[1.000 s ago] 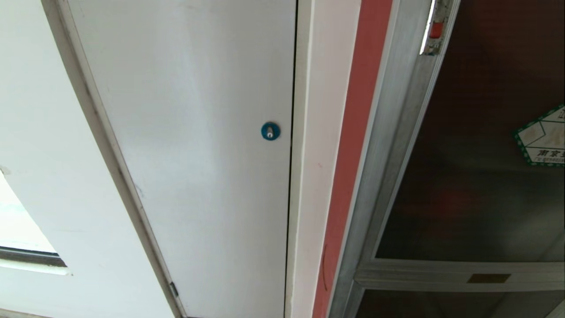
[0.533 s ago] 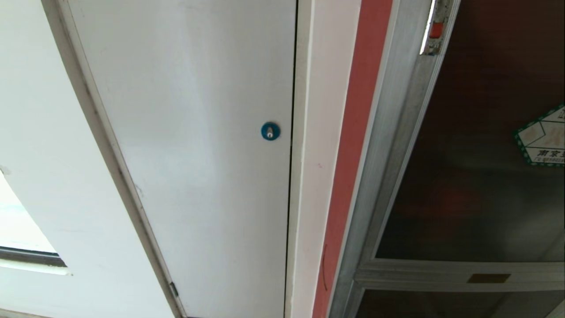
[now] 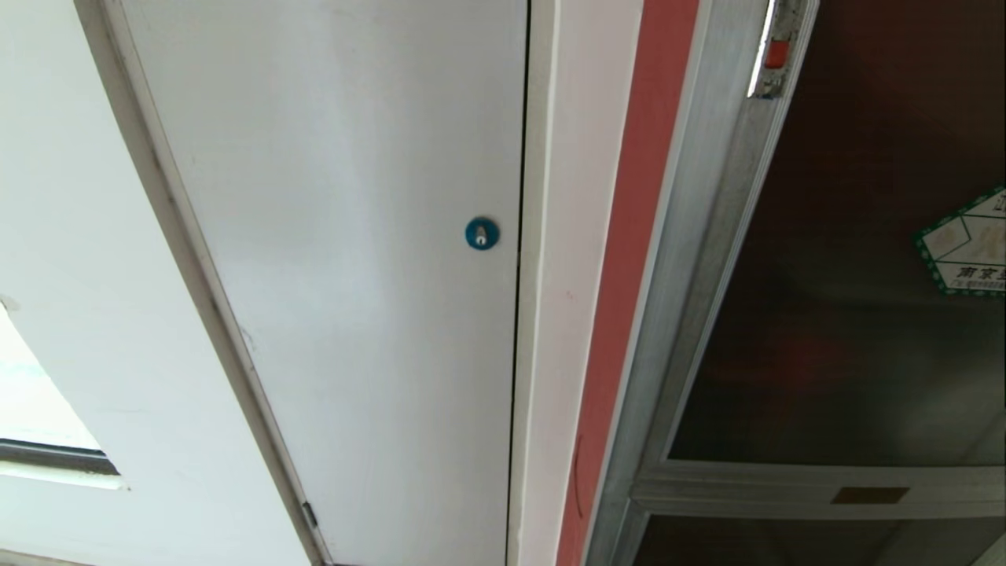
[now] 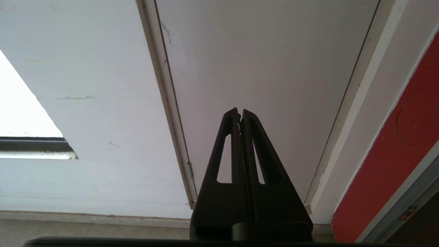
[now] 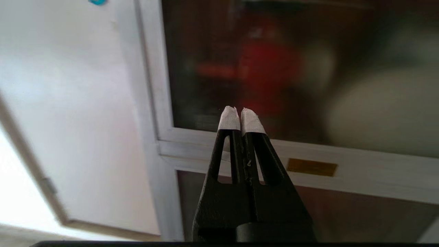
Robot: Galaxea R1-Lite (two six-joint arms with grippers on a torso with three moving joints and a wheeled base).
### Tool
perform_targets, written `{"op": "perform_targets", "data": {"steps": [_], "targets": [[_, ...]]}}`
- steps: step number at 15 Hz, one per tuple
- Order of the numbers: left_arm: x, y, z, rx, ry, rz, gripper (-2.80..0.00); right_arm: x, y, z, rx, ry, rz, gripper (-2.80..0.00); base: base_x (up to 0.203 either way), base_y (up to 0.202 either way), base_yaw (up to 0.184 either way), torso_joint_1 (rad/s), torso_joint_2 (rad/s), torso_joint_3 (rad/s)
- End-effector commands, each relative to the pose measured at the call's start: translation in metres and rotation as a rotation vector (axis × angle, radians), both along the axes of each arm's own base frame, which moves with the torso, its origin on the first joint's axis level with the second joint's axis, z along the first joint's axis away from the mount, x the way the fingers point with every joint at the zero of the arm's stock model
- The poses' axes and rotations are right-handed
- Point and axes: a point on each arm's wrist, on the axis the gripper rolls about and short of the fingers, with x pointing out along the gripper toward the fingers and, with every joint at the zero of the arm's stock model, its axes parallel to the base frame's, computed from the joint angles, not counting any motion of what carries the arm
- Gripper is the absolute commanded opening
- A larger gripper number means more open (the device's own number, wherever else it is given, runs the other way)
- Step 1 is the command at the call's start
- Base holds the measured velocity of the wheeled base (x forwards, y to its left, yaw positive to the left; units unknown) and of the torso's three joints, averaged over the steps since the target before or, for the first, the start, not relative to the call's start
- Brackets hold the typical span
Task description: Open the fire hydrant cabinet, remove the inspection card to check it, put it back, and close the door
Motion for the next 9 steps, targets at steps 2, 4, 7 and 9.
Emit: {"op": "perform_targets", "data": {"steps": [2,4,7,9], "targets": [[0.001,0.000,-0.003,0.000,0.012,0.002,-2.80,0.015,-0.002,-0.024,0.000,-0.014,-0.066,-2.80,0.000,0.000,0.000,0.000,0.00,0.000],[0.001,0.000,-0.003,0.000,0.011,0.000,-2.80,0.019,-0.002,-0.033,0.002,0.010,-0.073,-2.80,0.000,0.000,0.000,0.000,0.00,0.000],[0.001,0.000,-0.003,0.000,0.011,0.000,-2.80,0.024,-0.002,-0.045,0.001,0.038,-0.074,-2.80,0.000,0.000,0.000,0.000,0.00,0.000],[0.001,0.000,-0.003,0.000,0.011,0.000,-2.80,0.024,-0.002,-0.046,0.006,0.041,-0.075,-2.80,0.000,0.000,0.000,0.000,0.00,0.000]]}}
